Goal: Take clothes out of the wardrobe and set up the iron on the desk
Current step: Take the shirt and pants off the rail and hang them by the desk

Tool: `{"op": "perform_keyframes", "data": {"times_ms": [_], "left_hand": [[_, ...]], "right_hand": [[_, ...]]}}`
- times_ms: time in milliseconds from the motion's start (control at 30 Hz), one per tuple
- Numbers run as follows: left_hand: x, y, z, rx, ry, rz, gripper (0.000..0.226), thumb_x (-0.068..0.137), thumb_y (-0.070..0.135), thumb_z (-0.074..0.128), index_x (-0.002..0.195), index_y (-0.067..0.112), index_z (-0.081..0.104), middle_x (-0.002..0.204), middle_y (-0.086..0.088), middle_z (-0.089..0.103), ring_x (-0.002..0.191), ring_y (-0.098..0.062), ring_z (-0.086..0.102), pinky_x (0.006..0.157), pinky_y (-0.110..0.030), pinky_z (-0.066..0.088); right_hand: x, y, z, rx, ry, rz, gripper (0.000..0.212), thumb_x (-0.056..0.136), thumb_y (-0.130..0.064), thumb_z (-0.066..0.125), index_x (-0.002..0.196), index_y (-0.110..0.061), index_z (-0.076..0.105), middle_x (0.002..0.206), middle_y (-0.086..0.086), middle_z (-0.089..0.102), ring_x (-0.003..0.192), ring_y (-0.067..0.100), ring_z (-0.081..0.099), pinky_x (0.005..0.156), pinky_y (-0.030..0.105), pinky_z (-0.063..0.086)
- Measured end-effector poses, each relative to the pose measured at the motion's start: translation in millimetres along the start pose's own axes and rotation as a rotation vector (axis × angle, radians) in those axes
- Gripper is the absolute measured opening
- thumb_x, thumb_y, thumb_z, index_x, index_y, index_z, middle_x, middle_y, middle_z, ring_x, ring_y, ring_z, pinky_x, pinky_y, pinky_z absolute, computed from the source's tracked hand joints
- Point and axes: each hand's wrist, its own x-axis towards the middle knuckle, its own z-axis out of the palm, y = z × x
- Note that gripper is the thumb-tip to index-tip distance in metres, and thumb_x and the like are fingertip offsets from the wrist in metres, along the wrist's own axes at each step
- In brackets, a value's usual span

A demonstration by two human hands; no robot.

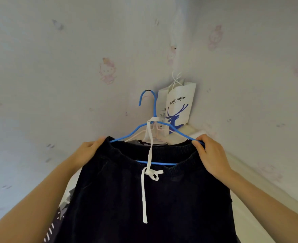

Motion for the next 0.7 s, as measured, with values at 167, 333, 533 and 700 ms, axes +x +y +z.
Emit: {"op": "perform_keyframes", "data": {"times_ms": [167, 333, 533, 700], "left_hand": [[6.8, -65.5, 18.5, -0.046, -0.053, -0.182, 0.047, 0.095, 0.058, 0.036, 0.117, 0.026, 0.062, 0.114, 0.008, 0.063, 0.101, -0.009, 0.058, 0.094, -0.03, 0.04], [18.3, -86.9, 21.5, -0.331, -0.127, -0.266, 0.038, 0.092, 0.049, 0.052, 0.112, 0.021, 0.07, 0.109, 0.002, 0.073, 0.1, -0.016, 0.069, 0.1, -0.039, 0.046], [49.3, -88.3, 27.3, -0.403, -0.064, -0.32, 0.032, 0.088, 0.026, 0.067, 0.111, 0.004, 0.066, 0.106, -0.018, 0.071, 0.096, -0.033, 0.069, 0.091, -0.045, 0.051], [75.8, -87.3, 41.3, -0.406, 0.046, -0.312, 0.019, 0.088, 0.011, 0.066, 0.105, 0.004, 0.069, 0.094, -0.018, 0.073, 0.082, -0.03, 0.069, 0.073, -0.036, 0.055]], "right_hand": [[3.3, 15.3, 29.6, -0.051, -0.148, 0.013, 0.019, 0.095, -0.035, 0.053, 0.088, -0.018, 0.057, 0.067, -0.008, 0.056, 0.06, 0.015, 0.053, 0.061, 0.035, 0.043], [13.9, 32.2, 56.7, 0.01, -0.249, 0.112, 0.015, 0.094, -0.034, 0.055, 0.096, -0.019, 0.053, 0.065, 0.002, 0.057, 0.055, 0.022, 0.051, 0.059, 0.041, 0.043], [29.6, 48.9, 84.2, 0.048, -0.349, 0.175, 0.018, 0.093, -0.015, 0.058, 0.111, -0.012, 0.057, 0.103, 0.004, 0.062, 0.087, 0.021, 0.056, 0.073, 0.028, 0.038], [31.4, 64.0, 103.2, 0.053, -0.317, 0.205, 0.022, 0.093, -0.011, 0.058, 0.114, -0.011, 0.061, 0.112, 0.006, 0.063, 0.105, 0.024, 0.058, 0.083, 0.025, 0.037]]}}
